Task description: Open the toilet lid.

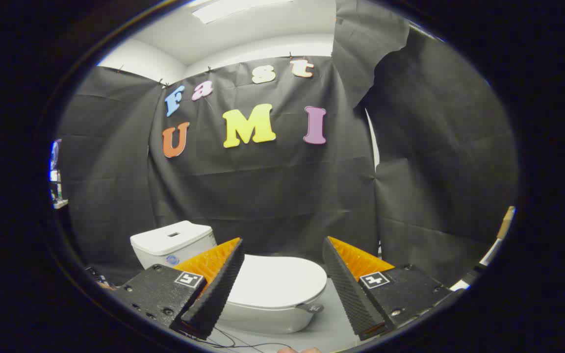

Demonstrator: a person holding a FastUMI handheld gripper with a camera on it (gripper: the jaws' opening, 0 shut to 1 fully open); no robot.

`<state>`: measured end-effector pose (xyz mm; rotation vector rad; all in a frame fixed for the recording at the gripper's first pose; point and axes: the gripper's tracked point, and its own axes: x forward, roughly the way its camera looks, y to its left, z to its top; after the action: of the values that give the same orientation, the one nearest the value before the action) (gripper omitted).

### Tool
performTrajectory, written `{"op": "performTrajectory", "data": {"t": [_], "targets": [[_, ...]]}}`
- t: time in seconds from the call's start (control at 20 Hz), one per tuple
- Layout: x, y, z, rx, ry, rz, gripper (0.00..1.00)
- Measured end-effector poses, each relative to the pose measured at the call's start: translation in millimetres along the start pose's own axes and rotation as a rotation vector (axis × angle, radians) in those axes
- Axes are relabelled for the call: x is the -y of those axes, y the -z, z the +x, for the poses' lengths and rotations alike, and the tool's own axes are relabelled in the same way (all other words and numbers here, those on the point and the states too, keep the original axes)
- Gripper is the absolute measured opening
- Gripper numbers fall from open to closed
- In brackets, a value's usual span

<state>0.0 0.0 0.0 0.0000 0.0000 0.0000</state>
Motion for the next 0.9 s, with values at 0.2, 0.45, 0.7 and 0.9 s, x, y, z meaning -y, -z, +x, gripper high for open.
{"op": "performTrajectory", "data": {"t": [0.2,0.45,0.7,0.9], "targets": [[8.8,-1.5,0.1,0.001,0.012,0.034,1.0],[15.2,0.9,4.0,-0.007,0.017,0.052,1.0],[20.1,-3.6,4.0,0.015,0.03,0.038,1.0],[14.8,1.0,4.1,0.004,0.02,0.029,1.0]]}}
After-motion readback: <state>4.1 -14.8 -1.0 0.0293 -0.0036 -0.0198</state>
